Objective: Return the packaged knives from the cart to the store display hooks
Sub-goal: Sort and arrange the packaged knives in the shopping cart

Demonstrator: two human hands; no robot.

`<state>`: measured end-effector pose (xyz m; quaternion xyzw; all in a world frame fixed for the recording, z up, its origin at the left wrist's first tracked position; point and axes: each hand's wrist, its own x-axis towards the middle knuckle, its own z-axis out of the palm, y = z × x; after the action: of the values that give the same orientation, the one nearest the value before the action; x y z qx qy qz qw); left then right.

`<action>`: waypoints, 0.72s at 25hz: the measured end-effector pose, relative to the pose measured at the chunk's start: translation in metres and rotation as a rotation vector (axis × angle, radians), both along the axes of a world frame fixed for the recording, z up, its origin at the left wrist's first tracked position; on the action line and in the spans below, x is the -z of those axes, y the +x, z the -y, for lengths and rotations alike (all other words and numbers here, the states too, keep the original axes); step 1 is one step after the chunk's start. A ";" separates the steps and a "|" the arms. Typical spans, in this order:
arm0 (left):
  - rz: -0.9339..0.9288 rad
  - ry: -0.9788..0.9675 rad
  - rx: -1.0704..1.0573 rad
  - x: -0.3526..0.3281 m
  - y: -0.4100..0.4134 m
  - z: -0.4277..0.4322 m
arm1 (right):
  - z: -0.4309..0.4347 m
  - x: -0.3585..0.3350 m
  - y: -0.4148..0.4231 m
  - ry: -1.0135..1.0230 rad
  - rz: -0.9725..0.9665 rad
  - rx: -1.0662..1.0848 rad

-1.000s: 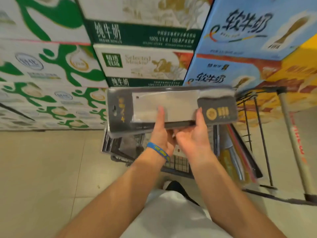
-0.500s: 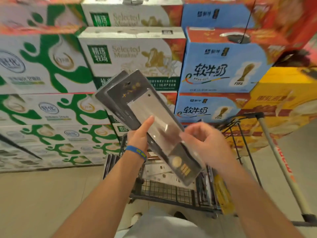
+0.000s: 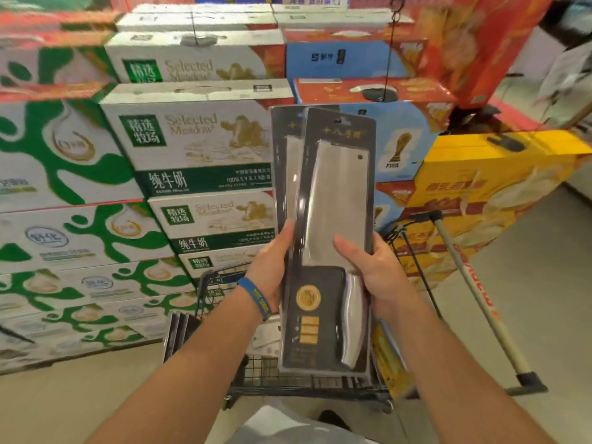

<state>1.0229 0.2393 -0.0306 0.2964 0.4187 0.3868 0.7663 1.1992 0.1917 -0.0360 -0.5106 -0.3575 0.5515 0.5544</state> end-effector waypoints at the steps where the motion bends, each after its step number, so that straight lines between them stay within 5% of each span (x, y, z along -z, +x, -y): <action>1: -0.055 0.026 -0.032 0.003 0.008 0.000 | 0.001 0.000 0.005 0.007 0.016 0.023; 6: -0.521 0.359 -0.318 0.020 0.016 -0.014 | 0.020 -0.012 0.083 0.067 0.163 0.352; 10: -0.614 0.481 -0.403 0.032 0.007 -0.012 | 0.049 -0.011 0.165 -0.056 0.768 0.654; 12: -0.632 0.460 -0.404 0.037 0.012 -0.007 | 0.059 -0.007 0.181 -0.167 0.946 0.615; 18: -0.685 0.473 -0.359 0.057 0.031 0.004 | 0.050 0.017 0.166 -0.239 0.926 0.336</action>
<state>1.0539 0.2353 -0.0875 0.4971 0.5927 0.4783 0.4158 1.3651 0.1417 -0.0532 -0.8120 -0.4131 0.2074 0.3563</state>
